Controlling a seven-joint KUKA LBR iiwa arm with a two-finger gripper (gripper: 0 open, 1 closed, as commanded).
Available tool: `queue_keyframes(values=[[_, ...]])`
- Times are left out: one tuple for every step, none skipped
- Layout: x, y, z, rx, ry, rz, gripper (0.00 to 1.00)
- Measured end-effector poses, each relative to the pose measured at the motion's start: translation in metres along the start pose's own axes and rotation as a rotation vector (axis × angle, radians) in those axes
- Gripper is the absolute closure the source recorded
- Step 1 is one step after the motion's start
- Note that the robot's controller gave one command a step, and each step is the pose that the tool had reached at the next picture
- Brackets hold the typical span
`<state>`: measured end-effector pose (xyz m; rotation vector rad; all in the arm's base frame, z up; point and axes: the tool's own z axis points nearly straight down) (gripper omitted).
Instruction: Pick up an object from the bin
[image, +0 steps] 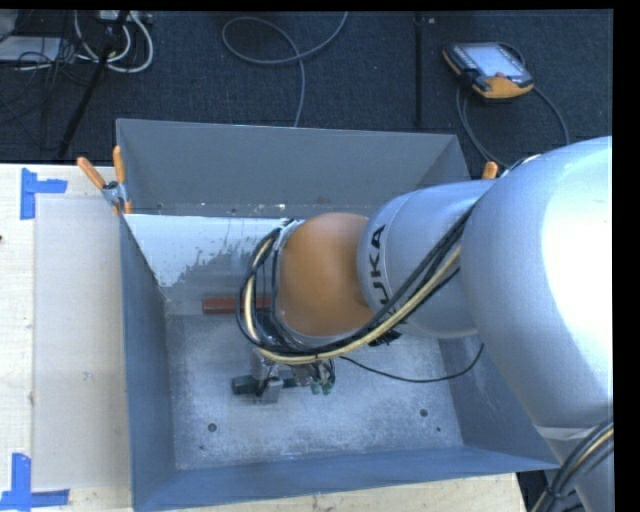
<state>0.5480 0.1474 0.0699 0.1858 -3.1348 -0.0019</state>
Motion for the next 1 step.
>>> queue_keyframes(values=[[-0.0143,0.0117,-0.1864,0.0,-0.01,-0.038,1.0]])
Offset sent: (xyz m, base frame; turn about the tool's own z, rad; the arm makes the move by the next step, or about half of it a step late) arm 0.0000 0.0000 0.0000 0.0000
